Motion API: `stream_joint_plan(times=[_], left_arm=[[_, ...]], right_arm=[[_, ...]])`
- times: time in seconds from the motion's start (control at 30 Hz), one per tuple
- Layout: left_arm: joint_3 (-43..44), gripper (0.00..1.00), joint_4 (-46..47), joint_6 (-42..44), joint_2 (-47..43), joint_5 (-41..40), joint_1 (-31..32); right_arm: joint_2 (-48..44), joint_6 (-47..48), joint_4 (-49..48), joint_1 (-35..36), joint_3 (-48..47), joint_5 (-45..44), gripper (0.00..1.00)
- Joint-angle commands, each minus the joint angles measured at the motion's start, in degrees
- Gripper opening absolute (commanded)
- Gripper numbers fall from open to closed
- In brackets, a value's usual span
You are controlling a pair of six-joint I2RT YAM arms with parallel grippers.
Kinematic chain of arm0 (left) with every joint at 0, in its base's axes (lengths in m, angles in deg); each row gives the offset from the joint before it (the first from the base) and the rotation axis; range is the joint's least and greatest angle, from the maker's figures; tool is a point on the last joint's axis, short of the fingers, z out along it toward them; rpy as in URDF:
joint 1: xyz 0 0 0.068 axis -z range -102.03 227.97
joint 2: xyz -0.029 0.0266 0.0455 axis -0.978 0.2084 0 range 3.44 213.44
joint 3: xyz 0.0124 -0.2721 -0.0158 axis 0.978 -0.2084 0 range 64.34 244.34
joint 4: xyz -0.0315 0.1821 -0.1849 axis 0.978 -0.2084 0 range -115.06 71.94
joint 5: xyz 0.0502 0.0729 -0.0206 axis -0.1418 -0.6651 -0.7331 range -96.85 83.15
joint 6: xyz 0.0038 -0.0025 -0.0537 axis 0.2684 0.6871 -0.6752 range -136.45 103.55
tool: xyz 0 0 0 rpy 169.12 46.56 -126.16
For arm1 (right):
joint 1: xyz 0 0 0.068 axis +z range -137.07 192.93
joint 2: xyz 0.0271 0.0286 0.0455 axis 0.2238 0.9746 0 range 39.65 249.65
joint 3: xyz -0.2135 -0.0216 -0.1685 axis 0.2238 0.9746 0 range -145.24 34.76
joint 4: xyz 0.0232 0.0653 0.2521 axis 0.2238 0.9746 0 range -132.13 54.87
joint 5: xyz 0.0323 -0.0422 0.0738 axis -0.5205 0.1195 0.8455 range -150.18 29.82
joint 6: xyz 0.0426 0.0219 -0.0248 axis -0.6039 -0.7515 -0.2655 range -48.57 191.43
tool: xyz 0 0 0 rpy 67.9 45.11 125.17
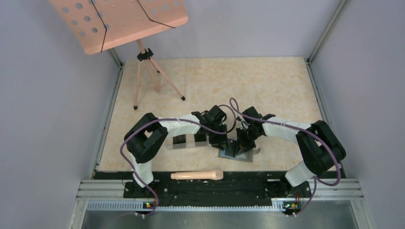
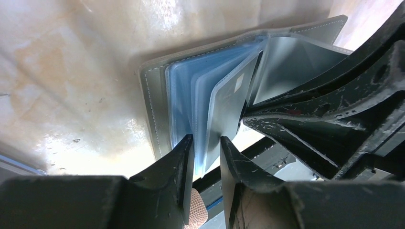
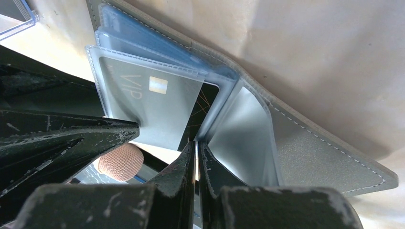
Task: Put the credit cards into the card holder
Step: Turn over the card slot in the card holder.
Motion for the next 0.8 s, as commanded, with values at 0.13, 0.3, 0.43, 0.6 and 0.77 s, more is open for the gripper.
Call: stream_joint_plan(times=[0.13,0.3,0.43,0.6,0.77], left_arm=[[5.53,0.37,-5.45,3.40,-1.04,-4.03,1.14],[8.08,0.42,-11.26,4.70,-0.07,-8.36,1.89],[8.56,0.44,-12.89,4.98,-0.29,-10.58,2.05],[7.74,0.39,-10.56,5.44,-1.89,-10.27,2.33],[7.22,0.35,-7.47,5.12,-1.53,-7.45,2.59]], right_arm=[[1.48,0.44,-1.64,0.92,-0.54,-0.91,0.04],[1.75,0.38,-1.59,0.94,-0.85,-0.74,0.04],[1.80,0.42,-1.59,0.95,-0.55,-0.69,0.04],[1.89,0.31,-1.89,0.95,-0.33,-0.59,0.00],[2.30,0.40,-1.91,0.95,-0.50,-0.61,0.00]])
